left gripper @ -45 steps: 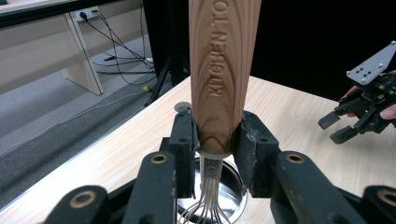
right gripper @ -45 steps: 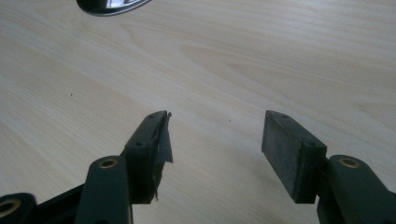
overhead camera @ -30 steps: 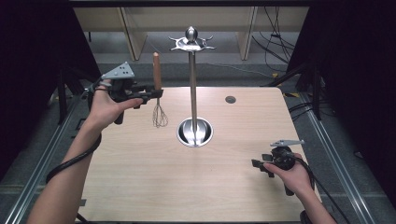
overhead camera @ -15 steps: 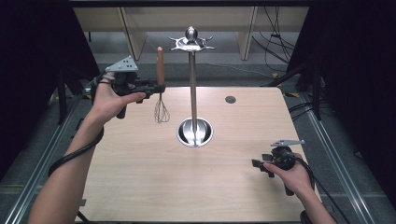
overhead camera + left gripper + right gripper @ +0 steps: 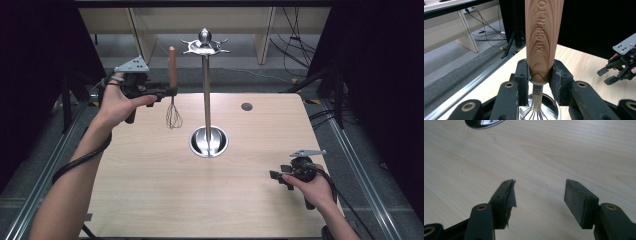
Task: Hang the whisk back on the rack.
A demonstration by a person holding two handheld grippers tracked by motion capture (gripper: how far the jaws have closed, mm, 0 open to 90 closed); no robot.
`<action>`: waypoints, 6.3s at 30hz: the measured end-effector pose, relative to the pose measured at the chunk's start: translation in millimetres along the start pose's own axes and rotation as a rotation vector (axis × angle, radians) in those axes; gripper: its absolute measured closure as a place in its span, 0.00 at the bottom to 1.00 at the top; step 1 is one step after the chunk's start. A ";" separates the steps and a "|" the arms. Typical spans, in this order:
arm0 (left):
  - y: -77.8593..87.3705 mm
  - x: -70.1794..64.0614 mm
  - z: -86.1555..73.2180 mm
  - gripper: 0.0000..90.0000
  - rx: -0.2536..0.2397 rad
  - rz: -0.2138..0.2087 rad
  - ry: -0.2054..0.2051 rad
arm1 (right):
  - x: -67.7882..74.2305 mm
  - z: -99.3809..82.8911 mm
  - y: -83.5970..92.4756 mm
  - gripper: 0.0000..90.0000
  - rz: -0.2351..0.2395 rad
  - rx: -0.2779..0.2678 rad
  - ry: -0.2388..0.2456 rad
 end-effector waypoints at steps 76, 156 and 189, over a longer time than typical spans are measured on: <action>-17.7 -6.6 11.1 0.77 0.061 -0.002 -0.043 | -0.6 -1.5 2.2 0.47 -0.032 0.032 -0.010; 28.5 -20.6 -37.0 0.42 -0.041 0.090 0.088 | -1.1 -1.4 2.1 0.47 -0.051 0.024 -0.004; 58.2 -40.1 -101.4 0.41 -0.028 0.158 0.099 | -0.7 -2.3 1.2 0.47 -0.055 0.023 -0.015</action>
Point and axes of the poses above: each handheld gripper's, and its own axes: y roughly backward along the jaws, z roughly out of its top, x roughly to its left, the point moved 7 cm from there along -y, roughly forward along the jaws, and after that the axes turned 12 degrees about z, right-handed, at the moved point
